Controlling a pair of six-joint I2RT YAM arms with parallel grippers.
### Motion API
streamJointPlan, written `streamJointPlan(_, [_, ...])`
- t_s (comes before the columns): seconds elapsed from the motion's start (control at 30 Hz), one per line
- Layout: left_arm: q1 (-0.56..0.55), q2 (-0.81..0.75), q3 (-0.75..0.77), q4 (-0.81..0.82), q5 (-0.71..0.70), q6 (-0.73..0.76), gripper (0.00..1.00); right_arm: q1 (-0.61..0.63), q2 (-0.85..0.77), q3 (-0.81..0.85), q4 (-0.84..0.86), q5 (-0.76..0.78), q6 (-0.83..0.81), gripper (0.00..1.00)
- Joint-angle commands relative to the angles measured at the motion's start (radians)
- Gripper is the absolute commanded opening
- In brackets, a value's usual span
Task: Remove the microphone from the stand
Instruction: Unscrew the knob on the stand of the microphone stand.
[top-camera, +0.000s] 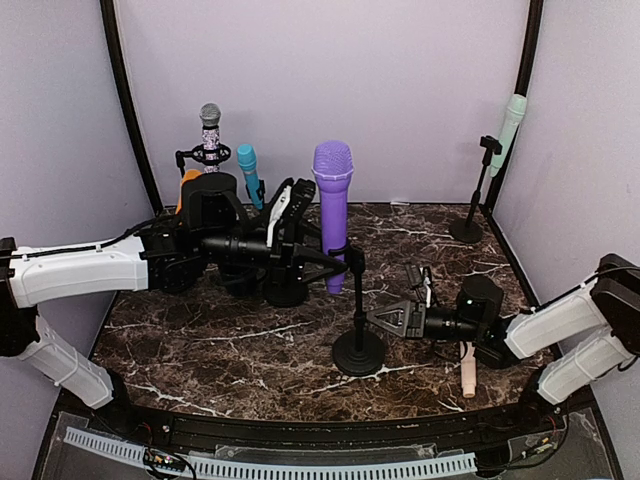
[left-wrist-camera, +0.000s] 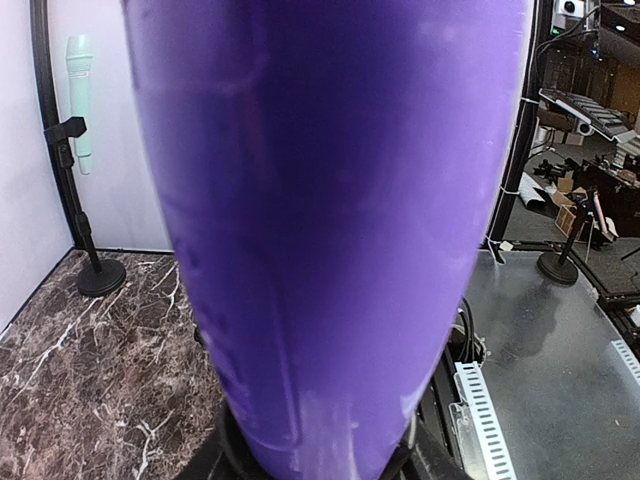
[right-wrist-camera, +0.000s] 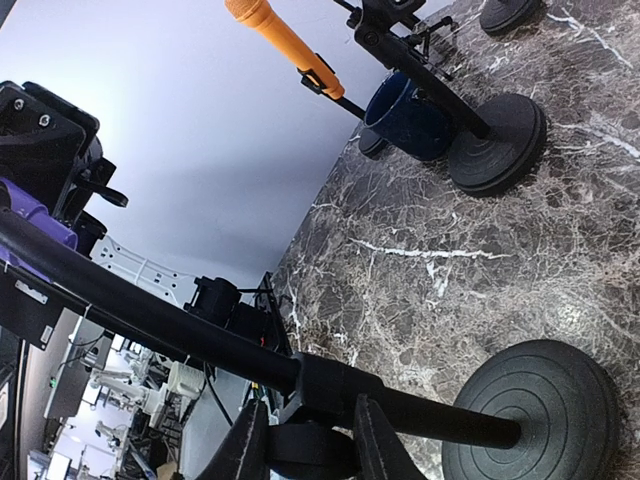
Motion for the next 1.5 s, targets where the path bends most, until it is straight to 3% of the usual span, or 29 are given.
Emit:
streamJointPlan(0.0, [-0.003, 0.004, 0.014, 0.010, 0.033, -0.027, 0.00, 0.022, -0.107, 0.047, -0.150, 0.004, -0.199, 0.13])
streamJointPlan(0.13, [-0.002, 0.022, 0.037, -0.020, 0.048, -0.023, 0.00, 0.042, -0.208, 0.096, -0.378, 0.075, -0.329, 0.13])
streamJointPlan(0.4, [-0.003, 0.054, 0.059, -0.040, 0.083, -0.032, 0.00, 0.077, -0.308, 0.115, -0.572, 0.232, -0.455, 0.14])
streamJointPlan(0.67, [-0.002, 0.081, 0.096, -0.078, 0.100, -0.023, 0.00, 0.166, -0.255, 0.140, -0.609, 0.328, -0.505, 0.16])
streamJointPlan(0.87, [-0.002, 0.083, 0.094, -0.073, 0.100, -0.023, 0.00, 0.198, -0.229, 0.138, -0.593, 0.352, -0.489, 0.24])
streamJointPlan(1.03, [-0.003, 0.072, 0.084, -0.084, 0.097, -0.014, 0.00, 0.196, -0.307, 0.120, -0.580, 0.371, -0.431, 0.42])
streamJointPlan(1.27, [-0.001, 0.056, 0.068, -0.103, 0.103, -0.002, 0.00, 0.137, -0.496, 0.070, -0.624, 0.353, -0.325, 0.83])
streamJointPlan(1.47, [-0.001, 0.053, 0.060, -0.113, 0.126, 0.000, 0.00, 0.037, -0.600, 0.008, -0.665, 0.232, -0.265, 0.89])
